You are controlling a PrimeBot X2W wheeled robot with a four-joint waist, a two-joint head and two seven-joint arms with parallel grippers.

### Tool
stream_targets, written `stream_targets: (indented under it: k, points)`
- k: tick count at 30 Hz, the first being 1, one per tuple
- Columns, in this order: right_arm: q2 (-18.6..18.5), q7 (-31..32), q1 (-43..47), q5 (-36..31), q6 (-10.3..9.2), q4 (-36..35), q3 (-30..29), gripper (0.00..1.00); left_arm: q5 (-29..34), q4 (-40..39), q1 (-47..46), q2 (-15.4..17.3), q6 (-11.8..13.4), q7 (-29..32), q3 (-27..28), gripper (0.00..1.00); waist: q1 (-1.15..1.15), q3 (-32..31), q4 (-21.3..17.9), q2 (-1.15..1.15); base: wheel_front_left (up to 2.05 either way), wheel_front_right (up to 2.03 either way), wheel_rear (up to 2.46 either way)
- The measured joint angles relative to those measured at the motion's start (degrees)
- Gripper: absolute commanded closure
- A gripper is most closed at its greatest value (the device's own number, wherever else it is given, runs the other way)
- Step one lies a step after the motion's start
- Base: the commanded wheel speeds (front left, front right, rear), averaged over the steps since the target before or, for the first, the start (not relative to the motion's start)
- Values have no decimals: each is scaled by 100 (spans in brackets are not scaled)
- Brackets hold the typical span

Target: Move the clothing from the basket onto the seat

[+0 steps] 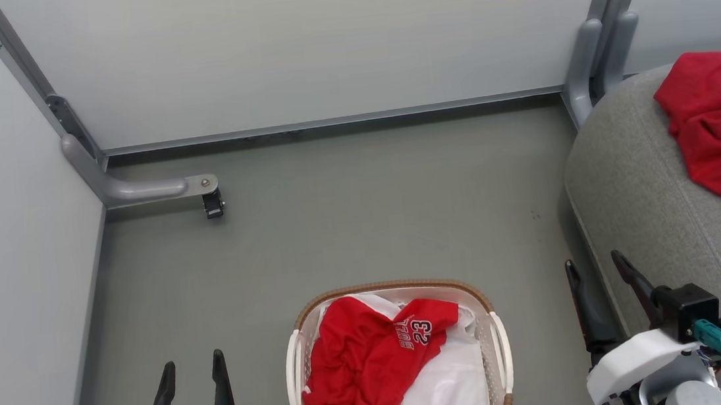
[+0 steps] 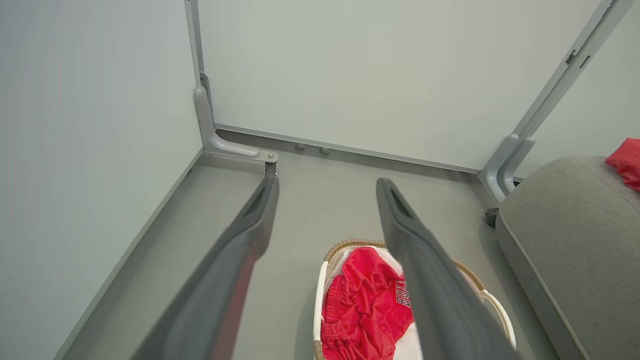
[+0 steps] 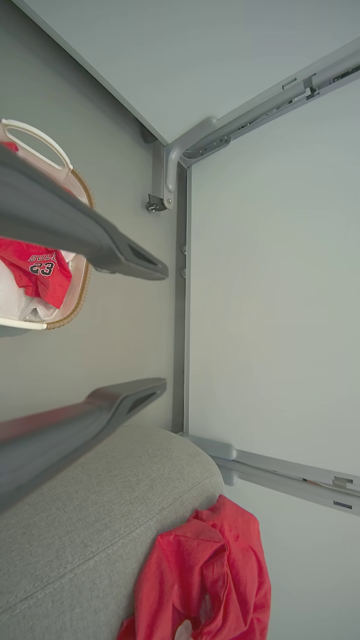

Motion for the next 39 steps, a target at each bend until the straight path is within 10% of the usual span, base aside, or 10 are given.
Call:
stream_targets:
  k: [18,39]
  points:
    - [0,0,-297,-196,0,-240,-224,0,343,333,-747,-13,-194,-1,-684,0,0,617,-48,0,0,0,0]
    - [-4,0,-1681,-370,0,-1255,-381,0,615,3472,-3898,-37,-321,700,-2766,0,1,2882,-506,0,0,0,0]
